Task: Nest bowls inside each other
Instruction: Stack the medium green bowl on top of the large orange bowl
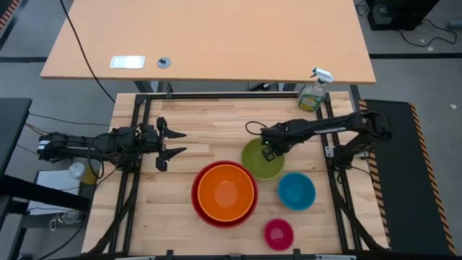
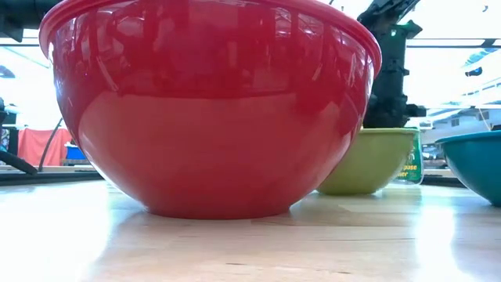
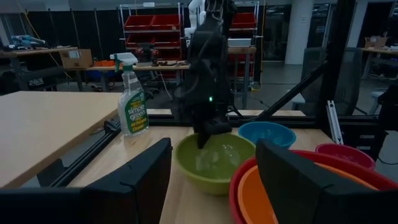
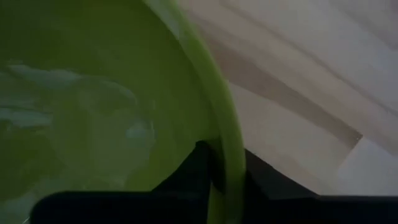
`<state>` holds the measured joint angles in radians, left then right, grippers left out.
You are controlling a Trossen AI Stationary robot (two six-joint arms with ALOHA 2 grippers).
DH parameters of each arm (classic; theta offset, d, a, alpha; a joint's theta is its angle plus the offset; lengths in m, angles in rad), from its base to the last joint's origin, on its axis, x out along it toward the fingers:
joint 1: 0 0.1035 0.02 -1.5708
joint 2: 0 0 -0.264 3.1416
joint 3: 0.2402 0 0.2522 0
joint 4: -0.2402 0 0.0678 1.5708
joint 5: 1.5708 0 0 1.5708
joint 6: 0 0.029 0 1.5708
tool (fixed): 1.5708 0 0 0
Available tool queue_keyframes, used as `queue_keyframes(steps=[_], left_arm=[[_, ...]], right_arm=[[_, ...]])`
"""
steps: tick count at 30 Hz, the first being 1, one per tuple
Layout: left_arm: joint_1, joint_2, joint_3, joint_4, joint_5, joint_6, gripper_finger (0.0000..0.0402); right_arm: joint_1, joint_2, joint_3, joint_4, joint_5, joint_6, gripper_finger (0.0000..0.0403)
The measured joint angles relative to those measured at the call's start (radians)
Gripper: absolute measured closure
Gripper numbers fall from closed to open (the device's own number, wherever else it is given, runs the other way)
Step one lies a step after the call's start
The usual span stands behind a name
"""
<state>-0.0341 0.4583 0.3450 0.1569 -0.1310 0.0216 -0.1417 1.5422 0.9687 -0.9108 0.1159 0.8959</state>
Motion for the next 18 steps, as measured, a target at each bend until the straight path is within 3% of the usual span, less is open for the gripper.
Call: queue_keyframes(steps=[10, 18], left_arm=[[0.000, 0.000, 0.000, 0.000, 0.000, 0.000, 0.0164], [0.000, 0.000, 0.000, 0.000, 0.000, 0.000, 0.0164]], right_arm=[[-0.019, -0.136, -0.006, -0.029, 0.075, -0.003, 0.0384], [-0.037, -0.299, -0.005, -0.031, 0.082, -0.002, 0.0379]])
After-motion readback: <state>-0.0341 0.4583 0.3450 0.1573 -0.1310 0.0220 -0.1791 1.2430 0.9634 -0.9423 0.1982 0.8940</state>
